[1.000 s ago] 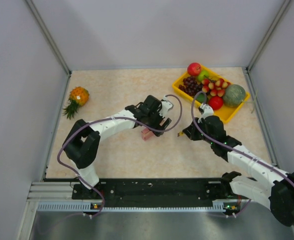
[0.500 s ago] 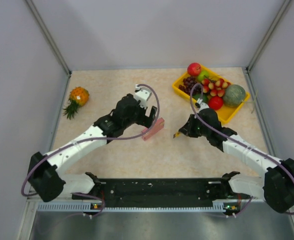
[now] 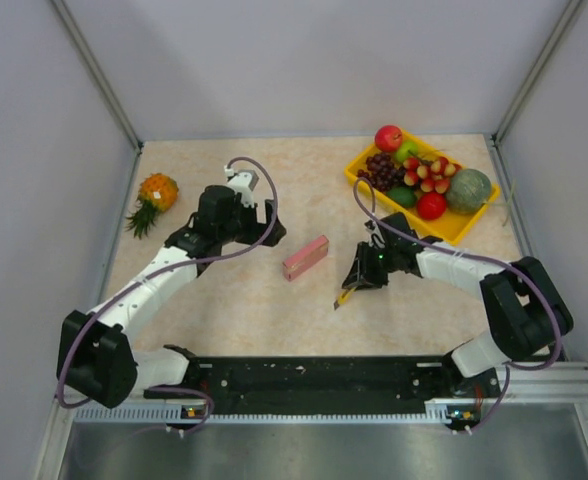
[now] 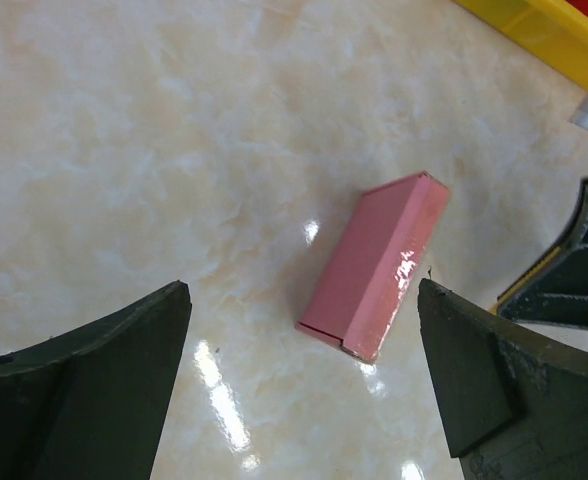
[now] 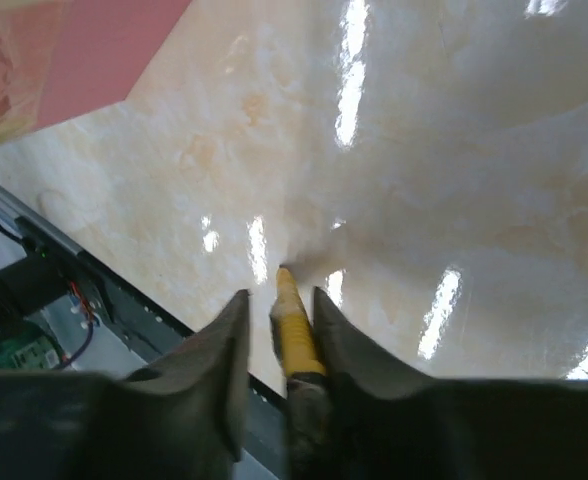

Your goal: Unpack the express box

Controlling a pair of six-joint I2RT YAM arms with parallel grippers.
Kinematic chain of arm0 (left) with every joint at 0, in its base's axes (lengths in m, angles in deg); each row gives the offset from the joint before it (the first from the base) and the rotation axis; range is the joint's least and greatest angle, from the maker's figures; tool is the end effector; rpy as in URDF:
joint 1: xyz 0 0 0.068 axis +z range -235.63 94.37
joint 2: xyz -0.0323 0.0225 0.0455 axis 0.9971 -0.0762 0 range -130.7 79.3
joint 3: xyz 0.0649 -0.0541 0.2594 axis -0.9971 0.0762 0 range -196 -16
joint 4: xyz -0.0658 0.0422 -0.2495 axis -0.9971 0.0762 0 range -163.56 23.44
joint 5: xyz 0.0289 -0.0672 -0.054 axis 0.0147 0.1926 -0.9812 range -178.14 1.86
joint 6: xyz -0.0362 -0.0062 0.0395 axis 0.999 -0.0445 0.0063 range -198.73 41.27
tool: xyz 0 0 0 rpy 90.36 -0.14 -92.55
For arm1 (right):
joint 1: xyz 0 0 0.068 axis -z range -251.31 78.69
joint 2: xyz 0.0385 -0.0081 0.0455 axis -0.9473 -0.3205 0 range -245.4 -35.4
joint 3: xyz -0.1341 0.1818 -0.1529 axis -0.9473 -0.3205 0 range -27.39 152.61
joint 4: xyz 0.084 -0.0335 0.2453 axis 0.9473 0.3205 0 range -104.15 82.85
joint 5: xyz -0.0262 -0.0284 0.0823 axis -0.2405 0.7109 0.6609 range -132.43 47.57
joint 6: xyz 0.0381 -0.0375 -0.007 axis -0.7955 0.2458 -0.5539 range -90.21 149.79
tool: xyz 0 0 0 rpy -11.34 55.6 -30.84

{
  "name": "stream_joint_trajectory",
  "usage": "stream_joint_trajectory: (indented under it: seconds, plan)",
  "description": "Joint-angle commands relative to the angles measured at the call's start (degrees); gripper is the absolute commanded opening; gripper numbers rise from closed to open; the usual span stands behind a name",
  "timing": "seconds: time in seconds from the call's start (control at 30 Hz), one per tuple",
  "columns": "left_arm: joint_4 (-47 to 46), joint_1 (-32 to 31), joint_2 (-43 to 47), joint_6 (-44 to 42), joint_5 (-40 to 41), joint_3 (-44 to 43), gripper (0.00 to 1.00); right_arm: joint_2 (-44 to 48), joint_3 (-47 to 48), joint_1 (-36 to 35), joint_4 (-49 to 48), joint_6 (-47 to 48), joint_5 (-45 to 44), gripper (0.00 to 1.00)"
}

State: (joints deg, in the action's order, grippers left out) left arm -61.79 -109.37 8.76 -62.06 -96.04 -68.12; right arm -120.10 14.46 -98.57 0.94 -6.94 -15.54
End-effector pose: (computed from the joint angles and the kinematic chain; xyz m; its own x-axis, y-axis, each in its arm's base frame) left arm 0.2524 -0.1164 0.2869 -0.5865 -0.0524 -0.8082 0.3541 0.8809 -0.3141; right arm 0.2346 0.1391 0.1641 -0.9758 0.0972 -0.1961 -0.0479 0.7795 0.6245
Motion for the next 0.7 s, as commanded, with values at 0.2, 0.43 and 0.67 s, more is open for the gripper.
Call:
stream_joint_trajectory:
  seconds: [0.2,0.43,0.67]
  plan:
    - [5.02,-0.33,-11.63,1.96,-20.3,-5.28,0.93,-0.82,6.93,0.55,8.63,-1.33,-11.5,0.66]
    - [3.26,-0.6,-11.9,1.09,-23.47,-5.27,0.95,7.53,7.99,0.64,14.0,0.52,-28.01,0.82]
    - [2.82,-4.11,-13.65,-1.55,-25.15,-5.36,0.98,10.79,8.69,0.29,13.47,3.5,-30.33,0.84]
